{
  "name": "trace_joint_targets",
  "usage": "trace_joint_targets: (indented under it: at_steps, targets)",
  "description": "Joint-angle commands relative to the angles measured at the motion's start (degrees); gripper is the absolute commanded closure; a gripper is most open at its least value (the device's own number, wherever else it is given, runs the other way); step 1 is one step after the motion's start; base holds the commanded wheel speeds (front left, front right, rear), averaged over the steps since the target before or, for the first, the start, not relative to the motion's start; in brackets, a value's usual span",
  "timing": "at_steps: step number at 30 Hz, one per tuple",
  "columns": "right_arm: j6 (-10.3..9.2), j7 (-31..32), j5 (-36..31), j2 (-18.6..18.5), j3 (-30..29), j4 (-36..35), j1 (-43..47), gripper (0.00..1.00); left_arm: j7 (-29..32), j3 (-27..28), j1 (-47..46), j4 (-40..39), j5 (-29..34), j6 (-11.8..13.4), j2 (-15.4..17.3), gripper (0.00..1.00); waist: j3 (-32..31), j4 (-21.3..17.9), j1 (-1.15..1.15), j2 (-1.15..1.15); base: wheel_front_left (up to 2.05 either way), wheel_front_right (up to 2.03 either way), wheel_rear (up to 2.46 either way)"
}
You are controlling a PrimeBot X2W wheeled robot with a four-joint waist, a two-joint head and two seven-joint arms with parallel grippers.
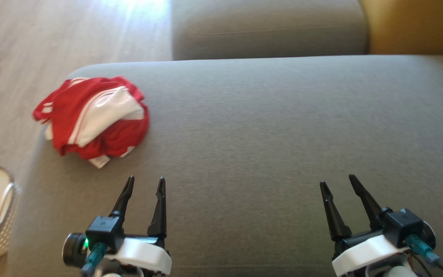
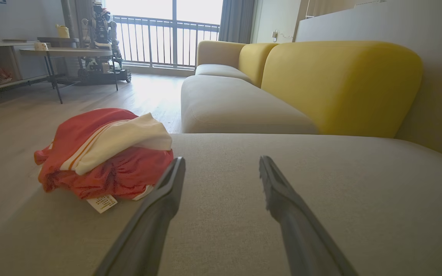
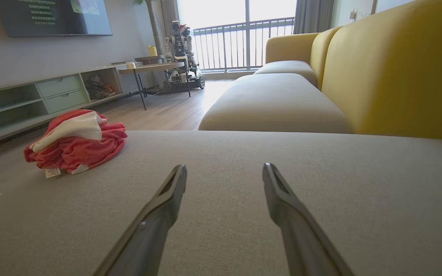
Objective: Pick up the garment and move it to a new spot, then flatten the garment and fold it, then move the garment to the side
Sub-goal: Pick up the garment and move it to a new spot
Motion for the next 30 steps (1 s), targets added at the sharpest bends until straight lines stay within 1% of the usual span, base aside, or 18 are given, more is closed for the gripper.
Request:
trace_joint_targets:
  at_steps: [1,8,16,17,24,27,30]
  targets:
    - [0.00,-0.5,-0.3,-0.7,1.5,-2.3,-1.1,0.00,-0.7,1.8,-1.2,-1.8,0.2,0.3,0.3,0.00,-0.2,2.8,0.00,0.00,0.00,0.00,0.00]
    - [0.00,-0.5,-0.2,-0.7,2.8,-2.5,-0.1,0.00,-0.7,2.1,-0.5,-1.9,0.5,0.3,0.3,0.00,-0.3,9.8,0.00,0.00,0.00,0.00,0.00]
    - [0.00,-0.5,-0.4,-0.7,3.5,-2.3,0.5,0.00,-0.7,1.8,-0.2,-2.5,0.1,0.2,0.3,0.00,0.5,16.9,0.00,0.00,0.00,0.00,0.00]
    - [0.00,-0.5,-0.4,-0.7,3.5,-2.3,0.5,0.00,-0.7,1.8,-0.2,-2.5,0.1,0.2,0.3,0.00,0.5,16.9,0.00,0.00,0.00,0.00,0.00]
    - [0.00,-0.5,-1.2,-0.7,4.1,-1.8,-0.4,0.00,-0.7,0.9,-1.2,-3.3,-0.3,0.6,0.3,0.00,3.0,21.0,0.00,0.00,0.00,0.00,0.00]
    - [0.00,-0.5,-1.5,-0.7,4.8,-1.7,-0.8,0.00,-0.7,0.9,-2.3,-3.4,-0.6,0.8,0.3,0.00,4.1,21.8,0.00,0.00,0.00,0.00,0.00]
    - [0.00,-0.5,-2.1,-0.7,5.4,-1.8,-1.4,0.00,-0.7,1.5,-4.4,-4.1,-0.9,0.9,0.3,0.00,5.9,21.7,0.00,0.00,0.00,0.00,0.00]
